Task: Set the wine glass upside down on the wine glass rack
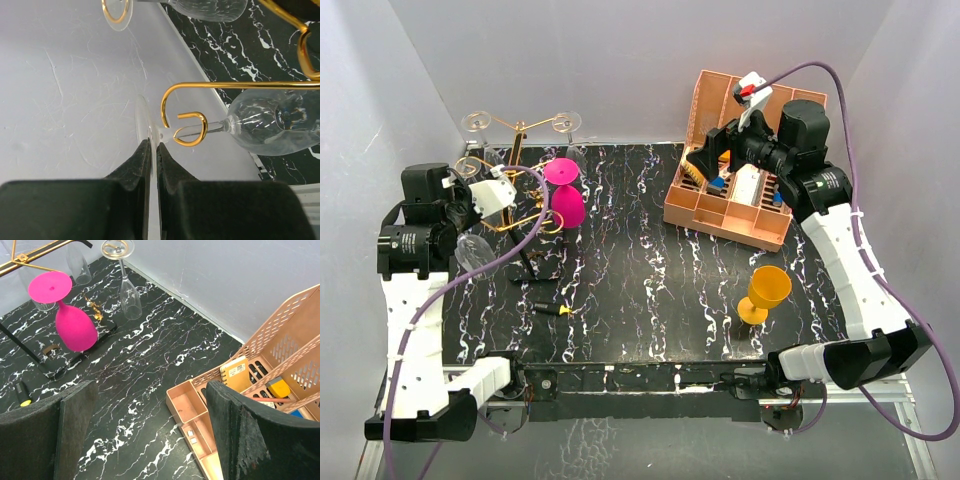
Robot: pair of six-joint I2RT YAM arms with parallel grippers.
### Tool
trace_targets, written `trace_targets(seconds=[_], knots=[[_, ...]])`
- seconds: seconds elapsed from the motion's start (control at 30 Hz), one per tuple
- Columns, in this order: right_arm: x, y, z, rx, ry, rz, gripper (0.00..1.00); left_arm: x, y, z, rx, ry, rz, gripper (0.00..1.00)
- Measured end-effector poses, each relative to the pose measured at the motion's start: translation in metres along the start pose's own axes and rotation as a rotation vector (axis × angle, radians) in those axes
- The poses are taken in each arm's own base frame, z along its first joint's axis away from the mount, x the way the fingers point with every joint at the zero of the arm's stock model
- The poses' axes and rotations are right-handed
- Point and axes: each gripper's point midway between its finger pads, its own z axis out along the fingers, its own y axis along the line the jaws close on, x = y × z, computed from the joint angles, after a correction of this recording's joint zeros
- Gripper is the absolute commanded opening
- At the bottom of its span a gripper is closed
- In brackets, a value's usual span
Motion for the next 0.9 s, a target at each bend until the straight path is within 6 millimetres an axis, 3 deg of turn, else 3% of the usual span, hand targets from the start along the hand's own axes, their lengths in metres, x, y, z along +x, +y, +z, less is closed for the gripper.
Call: trace_targets(seconds=[0.4, 0.9], knots=[[0.004, 0.0, 0.001, -0.003, 0.008, 0.005, 0.98, -0.011, -0.008, 0.004, 0.046, -0.058, -0.006, 0.0], [0.005, -0.001, 0.001, -0.007, 0.008, 0.006, 0.98, -0.007, -0.016, 0.012, 0.065, -0.036, 0.003, 0.03]])
